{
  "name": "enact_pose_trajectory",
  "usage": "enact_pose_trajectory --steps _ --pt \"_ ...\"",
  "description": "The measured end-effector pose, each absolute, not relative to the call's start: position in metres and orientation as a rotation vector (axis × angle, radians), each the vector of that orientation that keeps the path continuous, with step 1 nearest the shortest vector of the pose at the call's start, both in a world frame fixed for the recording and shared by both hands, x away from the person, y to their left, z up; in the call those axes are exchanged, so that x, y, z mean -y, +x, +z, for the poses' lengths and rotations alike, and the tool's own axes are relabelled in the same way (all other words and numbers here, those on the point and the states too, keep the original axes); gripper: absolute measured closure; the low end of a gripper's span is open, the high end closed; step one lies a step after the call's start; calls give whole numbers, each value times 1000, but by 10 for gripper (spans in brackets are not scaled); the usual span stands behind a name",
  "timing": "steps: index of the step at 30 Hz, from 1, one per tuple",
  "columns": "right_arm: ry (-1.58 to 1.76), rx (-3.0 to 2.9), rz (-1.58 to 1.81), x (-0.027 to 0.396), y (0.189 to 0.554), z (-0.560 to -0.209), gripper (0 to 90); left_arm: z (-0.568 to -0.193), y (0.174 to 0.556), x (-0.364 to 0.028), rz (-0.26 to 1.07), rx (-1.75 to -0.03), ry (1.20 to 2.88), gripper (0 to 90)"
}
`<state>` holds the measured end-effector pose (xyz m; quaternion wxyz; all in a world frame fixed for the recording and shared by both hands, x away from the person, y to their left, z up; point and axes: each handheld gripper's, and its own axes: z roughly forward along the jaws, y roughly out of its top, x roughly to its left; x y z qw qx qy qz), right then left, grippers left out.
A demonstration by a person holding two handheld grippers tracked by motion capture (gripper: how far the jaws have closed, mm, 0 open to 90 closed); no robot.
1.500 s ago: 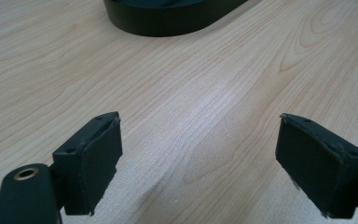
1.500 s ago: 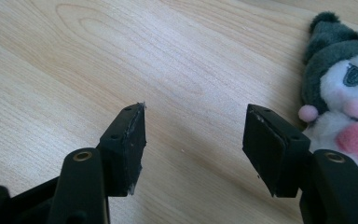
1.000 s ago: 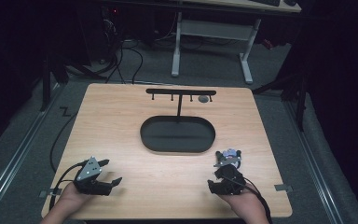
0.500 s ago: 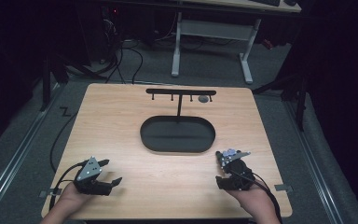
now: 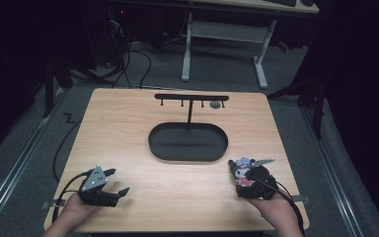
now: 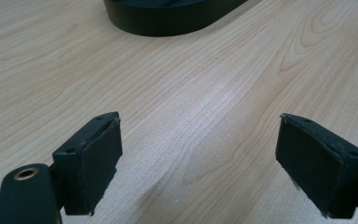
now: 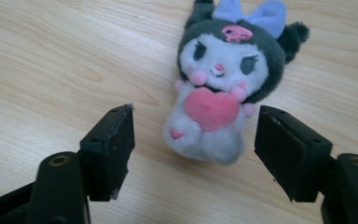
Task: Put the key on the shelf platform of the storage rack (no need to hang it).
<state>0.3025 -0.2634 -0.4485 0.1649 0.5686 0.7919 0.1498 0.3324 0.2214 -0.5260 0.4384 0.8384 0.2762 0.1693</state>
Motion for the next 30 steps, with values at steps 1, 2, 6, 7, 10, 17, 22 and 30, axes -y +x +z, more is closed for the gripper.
enact_pose_trajectory --steps 1,2,6,7,10,17,22,30 --pt "1629 -2250 429 265 303 -450 271 -526 332 -221 421 -687 2084 154" --pt "1643 -2243 429 266 303 -451 263 -526 332 -221 421 -686 2084 155" --pt "1673 -2227 424 269 305 -459 248 -526 332 -221 421 -687 2084 154" --pt "1676 -2230 424 269 305 -461 248 -526 332 -221 421 -687 2084 154" --pt "1678 -2229 402 269 306 -469 248 -526 333 -221 419 -686 2083 155" --pt "1702 -2225 402 269 311 -479 258 -526 332 -221 422 -685 2086 154" --pt "1712 -2226 394 268 314 -484 273 -526 332 -221 423 -686 2086 154" --pt "1732 -2217 378 269 317 -492 320 -526 332 -221 425 -688 2084 154"
